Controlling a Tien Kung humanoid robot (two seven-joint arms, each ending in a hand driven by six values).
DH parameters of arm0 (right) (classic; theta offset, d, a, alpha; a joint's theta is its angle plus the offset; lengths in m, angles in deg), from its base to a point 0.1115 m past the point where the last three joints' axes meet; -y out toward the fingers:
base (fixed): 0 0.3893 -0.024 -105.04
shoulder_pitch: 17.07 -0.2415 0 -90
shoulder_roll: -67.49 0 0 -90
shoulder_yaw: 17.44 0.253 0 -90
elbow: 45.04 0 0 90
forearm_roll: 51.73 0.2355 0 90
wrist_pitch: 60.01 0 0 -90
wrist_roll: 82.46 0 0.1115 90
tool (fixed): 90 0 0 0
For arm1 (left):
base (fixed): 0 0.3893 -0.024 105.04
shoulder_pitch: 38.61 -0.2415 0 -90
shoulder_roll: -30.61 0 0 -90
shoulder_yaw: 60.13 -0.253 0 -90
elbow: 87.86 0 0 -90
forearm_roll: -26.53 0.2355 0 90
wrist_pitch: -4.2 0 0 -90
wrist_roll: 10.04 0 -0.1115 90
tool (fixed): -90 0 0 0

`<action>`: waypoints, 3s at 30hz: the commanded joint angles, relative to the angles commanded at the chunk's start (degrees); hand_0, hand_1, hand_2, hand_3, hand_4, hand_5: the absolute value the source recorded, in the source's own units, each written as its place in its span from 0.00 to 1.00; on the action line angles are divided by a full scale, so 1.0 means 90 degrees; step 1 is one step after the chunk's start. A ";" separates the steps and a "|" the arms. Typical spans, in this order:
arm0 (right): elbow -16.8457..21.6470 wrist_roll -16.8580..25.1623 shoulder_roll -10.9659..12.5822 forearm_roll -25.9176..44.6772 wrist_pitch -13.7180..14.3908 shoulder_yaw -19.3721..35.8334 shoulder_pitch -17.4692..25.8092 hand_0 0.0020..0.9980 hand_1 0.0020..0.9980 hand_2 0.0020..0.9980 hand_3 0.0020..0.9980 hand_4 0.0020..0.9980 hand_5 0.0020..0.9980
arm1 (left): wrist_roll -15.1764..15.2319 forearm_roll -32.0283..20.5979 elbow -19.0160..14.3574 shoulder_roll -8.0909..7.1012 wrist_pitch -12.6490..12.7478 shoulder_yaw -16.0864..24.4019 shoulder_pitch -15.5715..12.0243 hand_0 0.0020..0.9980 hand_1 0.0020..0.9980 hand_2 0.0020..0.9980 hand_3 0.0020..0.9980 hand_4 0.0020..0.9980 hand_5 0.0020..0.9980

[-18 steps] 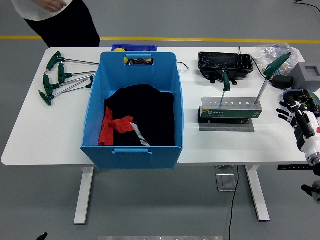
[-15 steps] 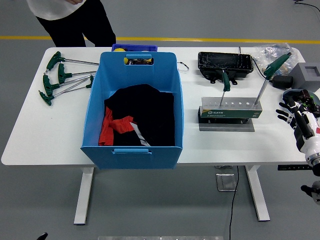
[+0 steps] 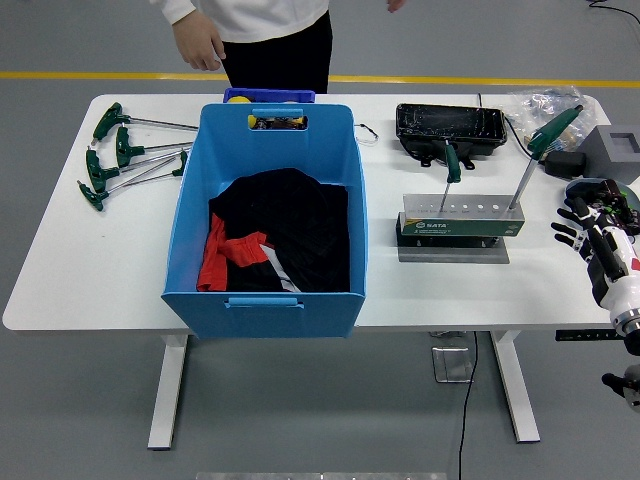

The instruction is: Lift tool from toolbox,place it in box,lift tool from toolbox,place it in box

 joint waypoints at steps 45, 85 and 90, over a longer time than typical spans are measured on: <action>0.0016 0.0088 0.0003 -0.0001 0.0282 0.0187 -0.0091 0.79 0.70 0.78 0.79 1.00 0.83 | 0.0266 -0.0645 -0.0084 0.0104 0.0097 0.0378 0.0007 0.78 0.83 0.86 0.80 0.78 0.69; -0.0478 0.0625 0.2439 -0.5615 0.1672 -0.3018 -0.2992 0.96 0.91 0.91 0.97 1.00 0.60 | 0.0118 -0.0423 -0.0137 0.0083 0.0282 0.0464 -0.0028 0.77 0.81 0.85 0.79 0.77 0.68; -0.1086 0.0812 0.2295 -0.5324 0.1673 -0.3609 -0.3595 0.94 0.87 0.87 0.92 1.00 0.66 | 0.0089 -0.0351 -0.0145 0.0075 0.0304 0.0510 -0.0021 0.77 0.81 0.85 0.79 0.77 0.67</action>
